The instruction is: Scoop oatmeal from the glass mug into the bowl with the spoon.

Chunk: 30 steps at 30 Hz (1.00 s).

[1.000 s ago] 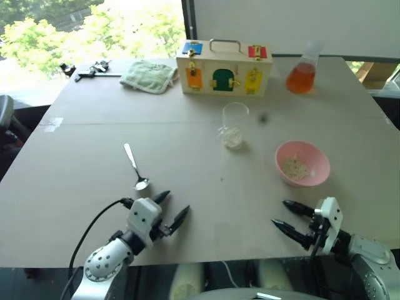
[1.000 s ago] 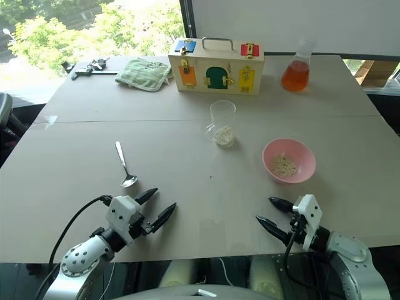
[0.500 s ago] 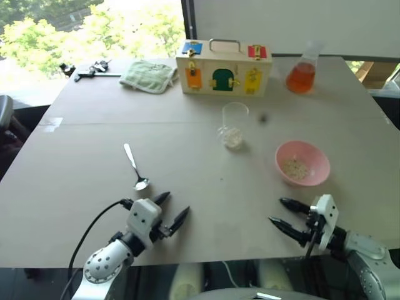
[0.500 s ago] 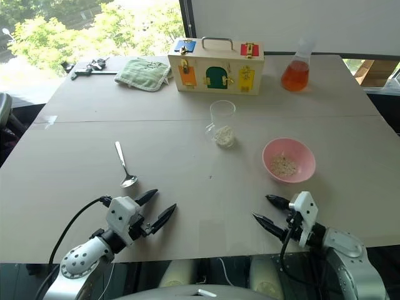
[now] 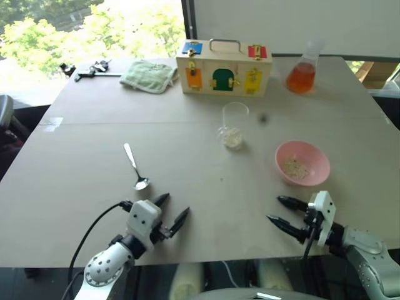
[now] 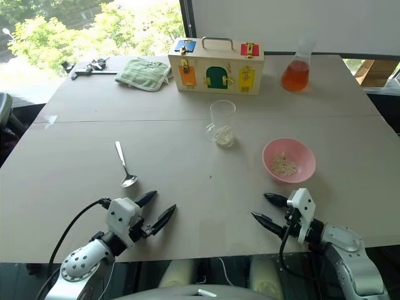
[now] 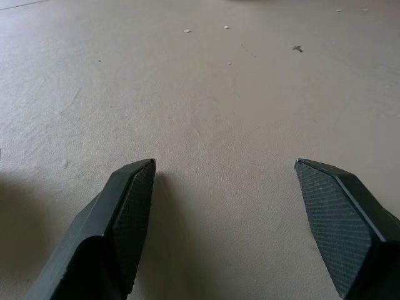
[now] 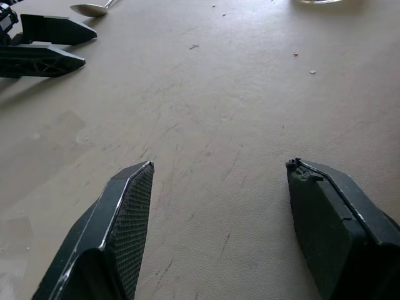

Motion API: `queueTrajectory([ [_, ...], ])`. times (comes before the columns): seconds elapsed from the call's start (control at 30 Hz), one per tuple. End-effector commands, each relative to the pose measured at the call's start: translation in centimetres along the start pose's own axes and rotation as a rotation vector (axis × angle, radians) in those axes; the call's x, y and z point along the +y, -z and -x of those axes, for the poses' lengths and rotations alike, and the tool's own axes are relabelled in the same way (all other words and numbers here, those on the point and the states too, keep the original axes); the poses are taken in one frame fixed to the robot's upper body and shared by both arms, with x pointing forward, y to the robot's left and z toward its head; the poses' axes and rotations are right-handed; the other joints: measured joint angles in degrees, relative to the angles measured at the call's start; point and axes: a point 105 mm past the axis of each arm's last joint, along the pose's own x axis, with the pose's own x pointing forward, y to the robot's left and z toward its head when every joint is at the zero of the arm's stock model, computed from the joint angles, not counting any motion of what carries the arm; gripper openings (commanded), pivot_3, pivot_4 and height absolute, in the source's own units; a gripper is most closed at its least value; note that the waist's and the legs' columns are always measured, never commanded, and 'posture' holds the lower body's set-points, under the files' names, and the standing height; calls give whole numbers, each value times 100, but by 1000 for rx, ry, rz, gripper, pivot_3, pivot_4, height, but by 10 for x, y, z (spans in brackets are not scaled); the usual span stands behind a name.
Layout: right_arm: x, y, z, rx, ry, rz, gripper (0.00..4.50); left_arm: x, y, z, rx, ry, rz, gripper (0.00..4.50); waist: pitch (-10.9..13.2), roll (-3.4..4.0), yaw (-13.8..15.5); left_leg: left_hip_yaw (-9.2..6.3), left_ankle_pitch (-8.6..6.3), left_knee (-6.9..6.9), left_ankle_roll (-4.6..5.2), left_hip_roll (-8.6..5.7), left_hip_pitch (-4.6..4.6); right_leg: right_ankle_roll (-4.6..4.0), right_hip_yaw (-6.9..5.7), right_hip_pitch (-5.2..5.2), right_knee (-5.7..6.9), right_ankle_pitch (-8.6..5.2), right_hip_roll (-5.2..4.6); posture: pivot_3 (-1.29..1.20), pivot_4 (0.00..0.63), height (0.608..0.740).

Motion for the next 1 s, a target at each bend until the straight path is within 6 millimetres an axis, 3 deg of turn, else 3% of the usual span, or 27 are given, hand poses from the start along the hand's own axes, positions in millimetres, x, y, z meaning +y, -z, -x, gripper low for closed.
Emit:
queueTrajectory([
  [0.03,7,-16,-7,-32,-53,14,3419,5,-11,2,-30,-42,8,3733,1,-1,-2,0,0,0,0,0,0,0,1,0,0,0,0,0,150,740],
  [0.2,19,-42,-24,-50,-134,68,3419,18,-46,-6,-124,-110,44,3733,7,-7,6,-4,1,4,0,1,-2,2,1,0,13,2,2,0,150,740],
  [0.33,35,-79,-48,-77,-217,133,3419,43,-88,-22,-194,-271,70,3733,10,-12,6,-12,1,13,0,-2,-5,14,-3,8,17,9,2,0,150,740],
  [0.47,42,-102,-57,-92,-245,145,3419,68,-107,-25,-200,-419,123,3733,11,-21,1,-24,2,23,-1,-5,-2,22,-8,21,26,15,7,0,150,740],
  [0.6,42,-113,-62,-62,-235,180,3419,95,-99,-19,-64,-570,82,3733,17,-27,-4,-26,16,19,-25,-13,-3,23,-12,21,25,14,10,0,150,740],
  [0.73,43,-113,-62,-40,-242,191,3419,118,-79,-4,50,-715,164,3733,27,-40,-3,-28,17,17,-27,-12,-4,23,-15,21,21,14,10,0,150,740],
  [1.0,43,-107,-61,-31,-235,199,3419,110,-46,-7,162,-710,304,3733,41,-65,1,-31,18,18,-29,-10,-4,23,-17,22,23,15,4,0,150,740],
])
